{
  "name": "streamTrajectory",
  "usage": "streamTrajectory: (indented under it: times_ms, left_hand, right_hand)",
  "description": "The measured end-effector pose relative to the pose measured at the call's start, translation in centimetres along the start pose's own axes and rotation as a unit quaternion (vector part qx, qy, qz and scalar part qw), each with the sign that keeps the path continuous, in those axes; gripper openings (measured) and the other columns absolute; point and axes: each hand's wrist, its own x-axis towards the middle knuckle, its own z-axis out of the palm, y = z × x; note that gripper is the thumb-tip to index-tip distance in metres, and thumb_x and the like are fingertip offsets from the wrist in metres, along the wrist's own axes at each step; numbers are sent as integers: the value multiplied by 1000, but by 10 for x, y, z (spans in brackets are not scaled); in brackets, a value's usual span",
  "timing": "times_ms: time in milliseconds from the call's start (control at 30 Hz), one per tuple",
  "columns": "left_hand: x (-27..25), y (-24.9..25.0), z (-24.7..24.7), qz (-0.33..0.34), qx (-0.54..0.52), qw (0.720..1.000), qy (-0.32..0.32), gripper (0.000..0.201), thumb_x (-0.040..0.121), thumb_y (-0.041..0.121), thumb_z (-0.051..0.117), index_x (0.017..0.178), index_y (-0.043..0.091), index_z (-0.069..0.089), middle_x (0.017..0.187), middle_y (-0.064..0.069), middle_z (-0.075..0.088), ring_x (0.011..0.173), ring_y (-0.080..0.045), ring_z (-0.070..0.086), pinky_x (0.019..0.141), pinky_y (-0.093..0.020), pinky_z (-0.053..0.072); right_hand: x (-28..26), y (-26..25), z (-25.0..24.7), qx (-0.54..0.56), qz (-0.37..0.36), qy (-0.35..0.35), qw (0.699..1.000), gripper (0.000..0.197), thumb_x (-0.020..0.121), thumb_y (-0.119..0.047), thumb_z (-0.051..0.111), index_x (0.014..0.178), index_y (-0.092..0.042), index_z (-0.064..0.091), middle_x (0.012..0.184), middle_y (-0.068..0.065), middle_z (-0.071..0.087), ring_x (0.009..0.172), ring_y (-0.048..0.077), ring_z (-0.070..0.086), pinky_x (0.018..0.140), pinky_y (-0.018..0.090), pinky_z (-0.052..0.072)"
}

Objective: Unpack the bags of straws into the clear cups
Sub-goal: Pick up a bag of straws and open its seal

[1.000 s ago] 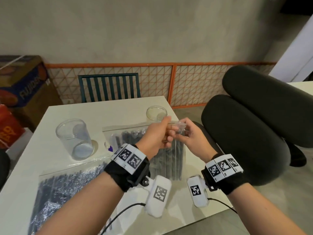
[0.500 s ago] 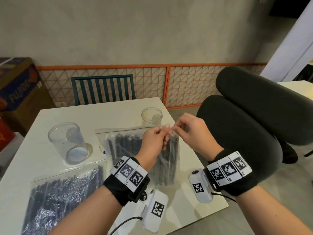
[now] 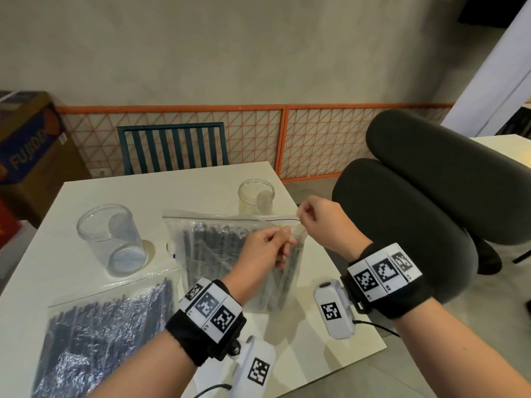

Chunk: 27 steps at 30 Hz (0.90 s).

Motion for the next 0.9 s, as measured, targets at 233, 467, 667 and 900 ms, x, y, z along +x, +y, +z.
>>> streamTrajectory:
  times_ms: [233,467,667,900]
  left_hand:
    - [4,13,-14,-98,-38,994,-14,38,94,32,46,77,7,69,53,0,57,46,-11,50,47,-25,44]
    - [11,20,-37,-110,-90,988,57,24,96,21,45,75,16,53,58,3,46,51,-9,44,44,-20,44]
    - [2,11,-38,-108,-72,991,14,27,96,17,45,72,15,57,60,2,49,51,-8,45,45,-20,44]
    - [7,18,-41,-86,-48,993,63,22,93,22,50,76,12,60,58,0,51,52,-11,50,48,-23,47]
  right_hand:
    - [0,-8,6,21,-49,-46,998,16,91,-9,50,88,-7,65,79,-5,61,66,3,50,58,8,38]
    - [10,-5,20,-4,-26,-12,1000,15,92,-4,46,83,-7,58,81,1,59,75,19,52,65,28,42]
    - [22,-6,25,-78,53,52,994,16,90,-5,43,82,-13,54,96,3,59,98,30,54,85,44,37]
    - [7,-38,43,-100,-22,7,995,18,95,-27,49,93,-25,67,103,-4,67,112,21,48,106,68,7]
